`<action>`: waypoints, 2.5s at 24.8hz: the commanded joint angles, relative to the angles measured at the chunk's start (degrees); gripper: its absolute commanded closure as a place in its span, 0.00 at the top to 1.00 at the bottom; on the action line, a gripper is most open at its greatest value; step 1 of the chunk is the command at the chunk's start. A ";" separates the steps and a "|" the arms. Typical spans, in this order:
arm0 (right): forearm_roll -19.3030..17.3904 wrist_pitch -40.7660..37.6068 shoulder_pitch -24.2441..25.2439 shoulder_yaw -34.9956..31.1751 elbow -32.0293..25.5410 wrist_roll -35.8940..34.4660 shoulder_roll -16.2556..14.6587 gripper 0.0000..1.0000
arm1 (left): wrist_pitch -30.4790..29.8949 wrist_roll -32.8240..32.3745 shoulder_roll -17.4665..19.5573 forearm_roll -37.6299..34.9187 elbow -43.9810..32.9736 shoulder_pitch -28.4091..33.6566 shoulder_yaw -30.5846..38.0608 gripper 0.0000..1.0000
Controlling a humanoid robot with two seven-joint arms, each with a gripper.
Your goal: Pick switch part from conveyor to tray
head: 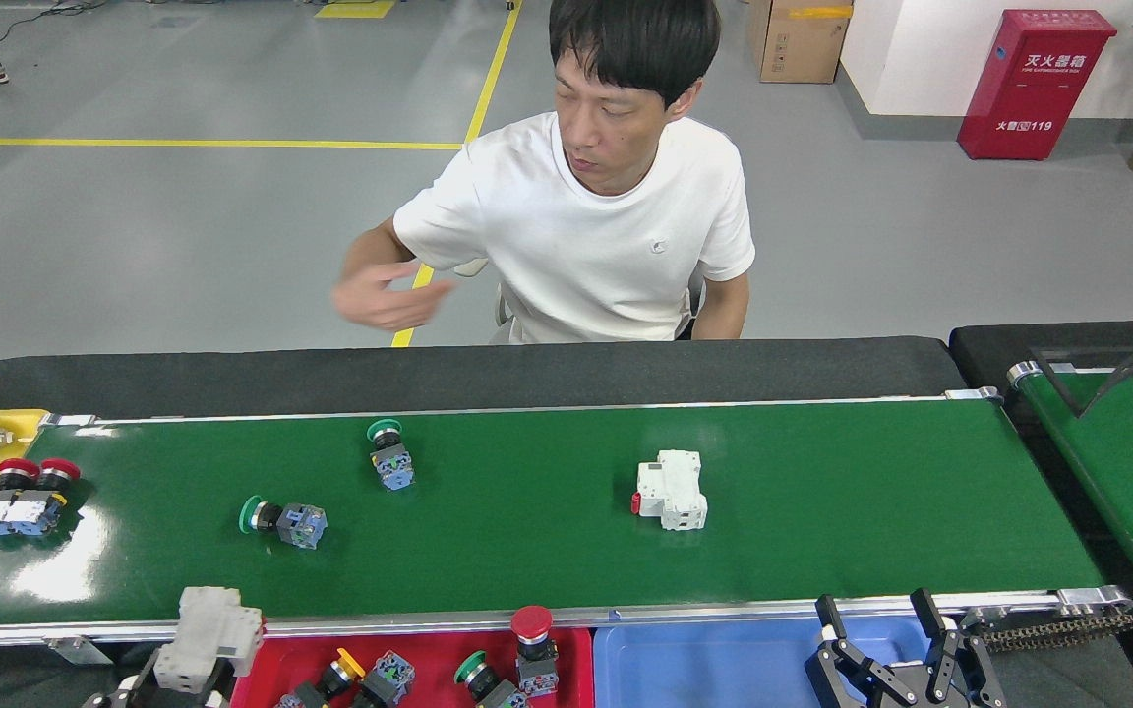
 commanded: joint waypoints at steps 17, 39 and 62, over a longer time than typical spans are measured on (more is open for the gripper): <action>7.91 9.79 -15.76 14.92 10.97 13.10 6.43 0.99 | -8.45 0.12 -4.41 -18.40 0.53 -11.46 -27.80 0.10; -10.55 -10.78 -4.33 -12.24 4.47 8.35 -8.69 0.99 | -8.45 -0.15 -9.59 -22.18 -0.44 -6.62 -19.27 1.00; 5.98 -5.24 -0.64 -9.96 -1.77 2.90 6.60 0.99 | 5.79 -5.51 -12.14 -7.33 4.84 -4.60 17.64 1.00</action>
